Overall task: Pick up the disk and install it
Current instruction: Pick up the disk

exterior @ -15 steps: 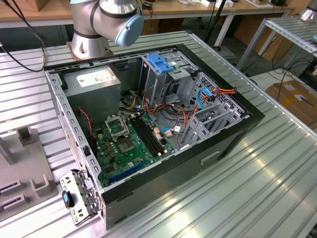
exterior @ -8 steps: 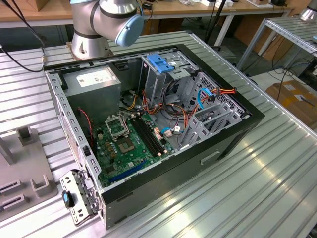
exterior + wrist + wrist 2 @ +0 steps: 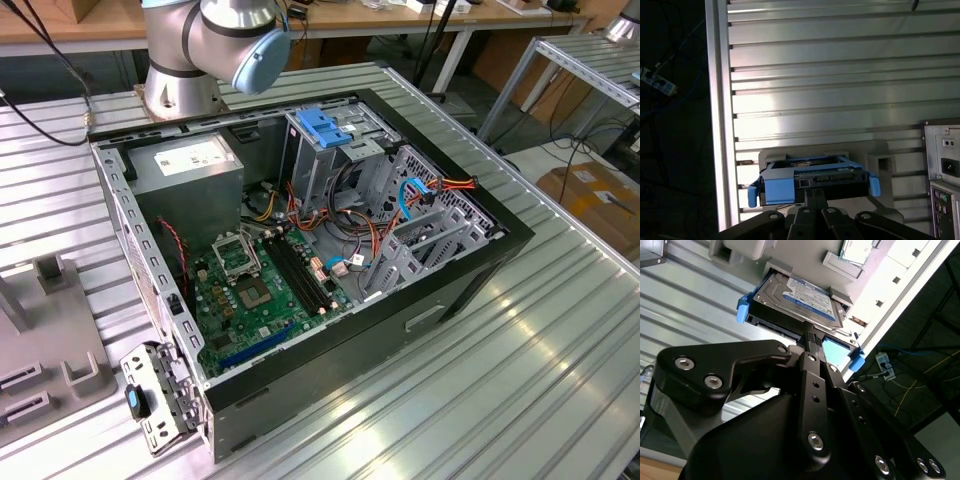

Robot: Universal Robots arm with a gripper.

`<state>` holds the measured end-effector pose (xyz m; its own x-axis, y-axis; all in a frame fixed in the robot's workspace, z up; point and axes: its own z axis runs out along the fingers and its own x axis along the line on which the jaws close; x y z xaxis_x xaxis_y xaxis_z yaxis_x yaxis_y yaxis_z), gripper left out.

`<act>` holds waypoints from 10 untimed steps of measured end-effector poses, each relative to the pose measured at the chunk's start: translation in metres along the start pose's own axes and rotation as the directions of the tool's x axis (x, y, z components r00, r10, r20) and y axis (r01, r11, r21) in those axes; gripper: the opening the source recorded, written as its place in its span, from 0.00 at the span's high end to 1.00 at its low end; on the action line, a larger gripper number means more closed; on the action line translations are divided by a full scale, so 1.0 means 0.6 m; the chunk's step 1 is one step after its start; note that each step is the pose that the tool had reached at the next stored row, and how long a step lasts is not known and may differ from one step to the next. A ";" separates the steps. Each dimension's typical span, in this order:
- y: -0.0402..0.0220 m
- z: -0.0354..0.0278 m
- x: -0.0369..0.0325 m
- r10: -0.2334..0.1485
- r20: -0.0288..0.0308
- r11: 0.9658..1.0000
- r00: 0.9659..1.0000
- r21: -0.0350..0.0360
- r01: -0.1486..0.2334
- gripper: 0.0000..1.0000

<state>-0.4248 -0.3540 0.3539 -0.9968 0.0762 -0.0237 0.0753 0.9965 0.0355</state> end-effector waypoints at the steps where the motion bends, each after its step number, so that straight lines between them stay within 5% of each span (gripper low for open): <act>1: 0.000 0.000 0.000 0.000 0.000 1.000 1.000 0.000 0.000 0.89; 10: 0.000 0.000 0.000 -0.062 -0.002 0.998 0.998 -0.002 0.062 0.89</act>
<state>-0.4248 -0.3540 0.3538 -0.9996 0.0139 -0.0237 0.0130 0.9993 0.0355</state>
